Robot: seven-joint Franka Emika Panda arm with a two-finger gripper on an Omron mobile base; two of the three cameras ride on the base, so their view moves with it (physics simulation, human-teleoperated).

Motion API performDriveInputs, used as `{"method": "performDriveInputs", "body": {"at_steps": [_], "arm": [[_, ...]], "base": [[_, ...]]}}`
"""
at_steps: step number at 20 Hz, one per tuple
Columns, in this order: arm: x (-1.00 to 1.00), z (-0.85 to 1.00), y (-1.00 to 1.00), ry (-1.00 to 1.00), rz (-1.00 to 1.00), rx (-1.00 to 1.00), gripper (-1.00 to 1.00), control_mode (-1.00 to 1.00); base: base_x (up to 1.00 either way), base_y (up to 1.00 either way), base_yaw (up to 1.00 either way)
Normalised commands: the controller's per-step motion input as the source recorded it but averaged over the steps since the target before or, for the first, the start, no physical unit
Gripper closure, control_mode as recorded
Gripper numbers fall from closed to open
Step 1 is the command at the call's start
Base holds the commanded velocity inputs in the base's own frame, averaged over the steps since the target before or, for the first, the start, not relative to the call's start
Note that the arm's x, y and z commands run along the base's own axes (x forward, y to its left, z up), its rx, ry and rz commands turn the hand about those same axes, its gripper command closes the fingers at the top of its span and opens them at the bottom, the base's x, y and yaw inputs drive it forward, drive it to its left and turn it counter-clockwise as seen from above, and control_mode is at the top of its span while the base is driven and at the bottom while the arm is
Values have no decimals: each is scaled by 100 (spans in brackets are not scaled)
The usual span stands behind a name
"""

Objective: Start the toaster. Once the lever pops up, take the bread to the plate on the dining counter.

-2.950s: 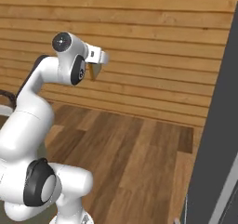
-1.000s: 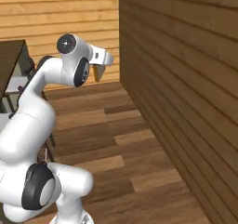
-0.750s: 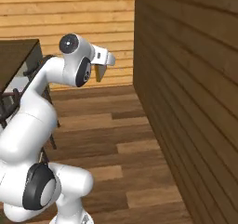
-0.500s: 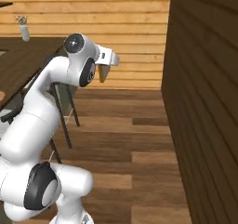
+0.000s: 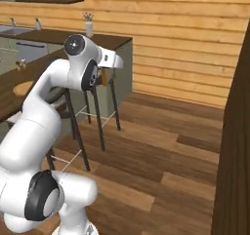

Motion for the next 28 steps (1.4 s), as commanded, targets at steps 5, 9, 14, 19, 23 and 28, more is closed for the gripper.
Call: {"method": "performDriveInputs", "body": {"at_steps": [5, 9, 14, 19, 23, 28], "arm": [[0, 0, 0, 0, 0, 0, 100, 100], [0, 0, 0, 0, 0, 0, 100, 100], [0, 0, 0, 0, 0, 0, 100, 100], [0, 0, 0, 0, 0, 0, 100, 100], [0, 0, 0, 0, 0, 0, 100, 100], [0, 0, 0, 0, 0, 0, 100, 100]], "base": [[38, -82, 52], [44, -66, 58], [45, -54, 66], [44, -46, 71], [49, -65, 60], [95, -80, 41]]}}
